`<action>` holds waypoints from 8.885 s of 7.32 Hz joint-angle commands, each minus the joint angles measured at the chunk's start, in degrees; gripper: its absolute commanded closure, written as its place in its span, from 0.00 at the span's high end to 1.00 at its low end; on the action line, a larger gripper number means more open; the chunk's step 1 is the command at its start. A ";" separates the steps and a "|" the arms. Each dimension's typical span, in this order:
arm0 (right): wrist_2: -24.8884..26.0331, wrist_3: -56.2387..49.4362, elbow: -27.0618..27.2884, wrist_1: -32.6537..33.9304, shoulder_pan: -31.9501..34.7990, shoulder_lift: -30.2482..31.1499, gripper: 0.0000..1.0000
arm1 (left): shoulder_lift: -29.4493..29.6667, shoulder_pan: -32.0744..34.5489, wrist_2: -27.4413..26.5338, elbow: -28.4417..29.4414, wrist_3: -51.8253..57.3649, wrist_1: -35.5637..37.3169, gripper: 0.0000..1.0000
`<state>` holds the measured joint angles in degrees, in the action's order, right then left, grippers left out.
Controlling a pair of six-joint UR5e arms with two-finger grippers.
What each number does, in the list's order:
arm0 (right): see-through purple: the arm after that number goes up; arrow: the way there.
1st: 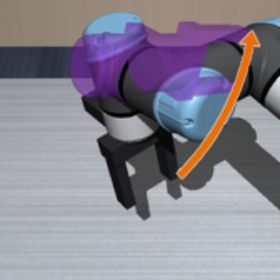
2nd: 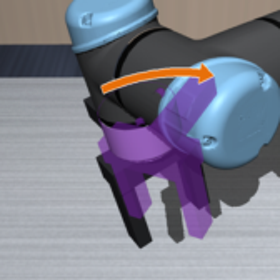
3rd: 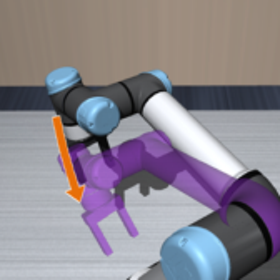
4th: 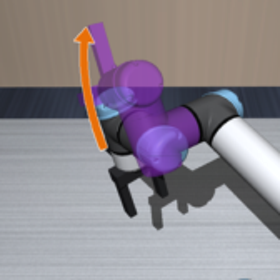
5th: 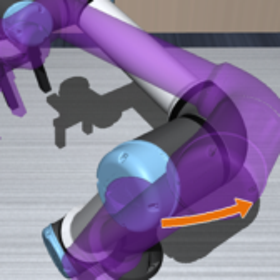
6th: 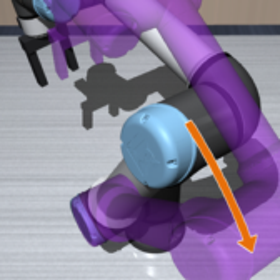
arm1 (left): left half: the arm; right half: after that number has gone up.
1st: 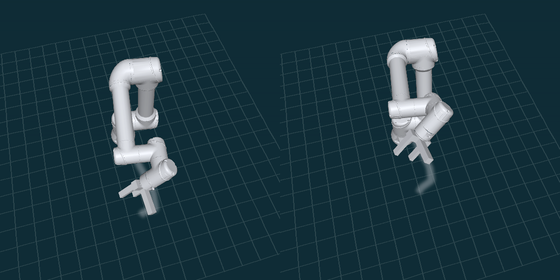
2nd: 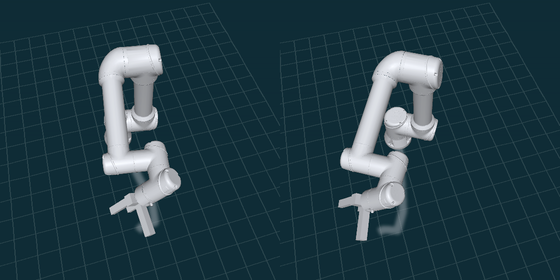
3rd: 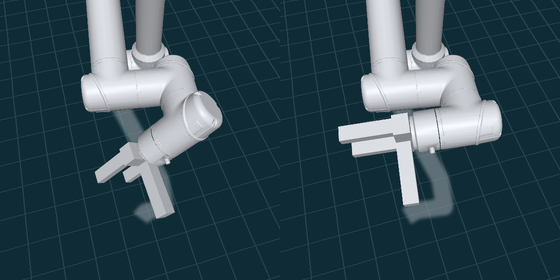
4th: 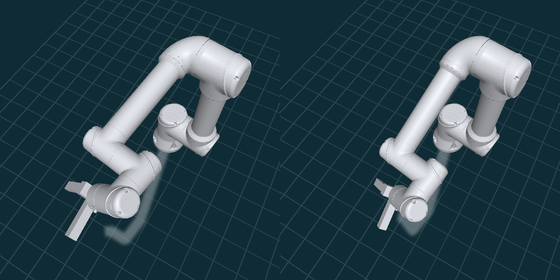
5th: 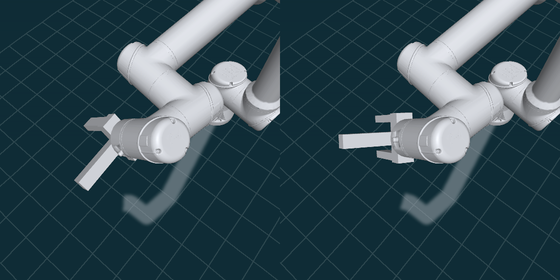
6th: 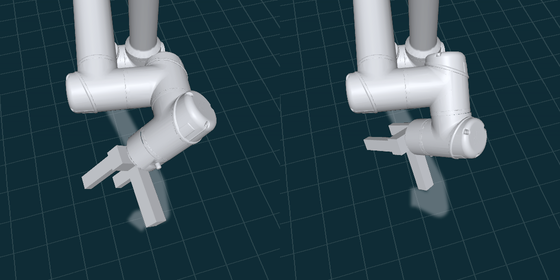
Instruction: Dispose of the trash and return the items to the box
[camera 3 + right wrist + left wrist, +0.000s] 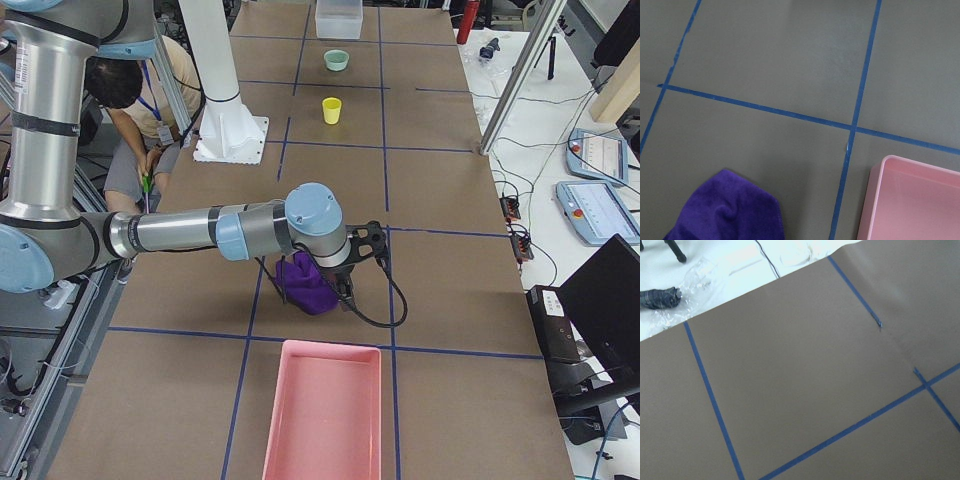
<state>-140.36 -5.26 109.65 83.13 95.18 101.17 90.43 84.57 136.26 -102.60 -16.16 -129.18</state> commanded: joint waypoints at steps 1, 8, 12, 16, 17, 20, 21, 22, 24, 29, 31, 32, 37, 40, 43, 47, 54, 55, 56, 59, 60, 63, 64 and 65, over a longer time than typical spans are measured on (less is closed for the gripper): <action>-1.13 -0.01 -0.49 -2.70 0.00 0.08 1.00 | -0.08 -10.77 -7.26 -7.47 -17.70 -5.91 1.00; -1.49 0.16 -0.32 -6.14 -0.79 -1.06 1.00 | 28.13 -55.80 -40.52 -15.80 -76.51 45.61 1.00; -1.58 0.07 -0.41 -6.31 -0.79 -0.97 1.00 | 21.32 -55.75 -40.46 -8.10 -65.96 27.67 0.93; -1.41 -0.10 -0.76 -6.31 -0.79 -0.89 1.00 | 21.10 -55.48 -40.11 -7.17 -66.10 22.13 0.86; -1.49 -0.10 -0.76 -6.40 -0.79 -0.80 1.00 | 21.01 -55.57 -40.11 -7.09 -66.10 22.13 0.86; -1.49 -0.10 -0.85 -6.31 -0.79 -0.80 1.00 | 19.61 -58.11 -40.28 -6.74 -66.28 22.22 0.75; -1.49 -0.10 -0.85 -6.40 -0.79 -0.80 1.00 | 19.52 -59.16 -40.46 -6.57 -66.28 22.22 0.73; -1.49 -0.10 -0.85 -6.40 -0.79 -0.71 1.00 | 19.52 -59.96 -40.46 -6.56 -66.28 22.22 0.66; -1.49 -0.10 -0.85 -6.31 -0.79 -0.71 1.00 | 19.52 -61.36 -40.72 -6.57 -66.63 22.22 0.45; -1.58 -0.10 -0.76 -6.49 -0.79 -0.80 1.00 | 17.41 -51.47 -38.63 -18.38 -50.35 36.31 0.00; -1.49 0.07 -0.84 -9.81 -3.32 -1.24 1.00 | 13.92 -37.71 -28.82 -21.49 -34.20 37.07 0.00; -1.49 0.07 -0.85 -9.92 -3.94 -1.24 1.00 | 10.06 -28.94 -23.90 -22.99 -22.37 36.99 0.00; -1.40 -0.01 -1.20 -9.92 -6.23 -1.24 1.00 | -3.07 10.55 -13.04 -1.36 49.28 34.89 0.00; -1.40 -0.01 -1.20 -9.92 -6.68 -1.24 1.00 | -10.26 13.69 -7.88 11.42 49.78 14.99 0.00; -1.32 -0.19 -1.73 -9.92 -6.68 -1.24 1.00 | -16.07 5.57 -3.66 13.30 31.40 -0.63 0.00; -1.32 -0.10 -1.99 -10.62 -6.68 -1.24 1.00 | -20.19 -1.25 -3.90 21.79 28.73 -16.13 0.00; -1.32 5.39 -0.42 -11.93 -9.99 -1.32 1.00 | -13.21 -1.43 -4.07 19.37 20.68 -17.69 1.00; -0.53 15.44 0.64 -18.03 -14.37 -0.98 1.00 | -9.00 -1.52 -3.98 18.14 20.73 -11.42 1.00; 2.26 23.89 0.65 -27.40 -19.89 1.99 1.00 | -6.26 -1.43 -3.90 15.00 21.08 -4.66 1.00; 20.61 37.95 -1.18 -38.03 -37.83 7.45 0.85 | -5.18 -1.43 -3.54 9.71 21.17 0.68 1.00; 21.35 37.87 -5.11 -43.00 -39.62 7.81 0.84 | -4.92 -1.43 -3.54 9.70 21.17 0.77 1.00; 25.57 37.17 -8.40 -44.81 -46.91 8.69 0.26 | -4.83 -1.43 -2.50 9.69 21.17 1.04 1.00; 26.27 36.55 -8.40 -45.16 -47.89 9.04 0.00 | -4.83 -1.43 -1.97 9.78 21.17 1.04 1.00; 26.45 34.89 -8.32 -45.25 -47.90 8.96 0.00 | -4.83 -1.43 -1.96 9.78 21.17 1.04 1.00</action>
<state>-114.45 31.16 101.35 38.12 48.02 109.99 85.60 83.14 133.99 -92.86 5.01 -128.15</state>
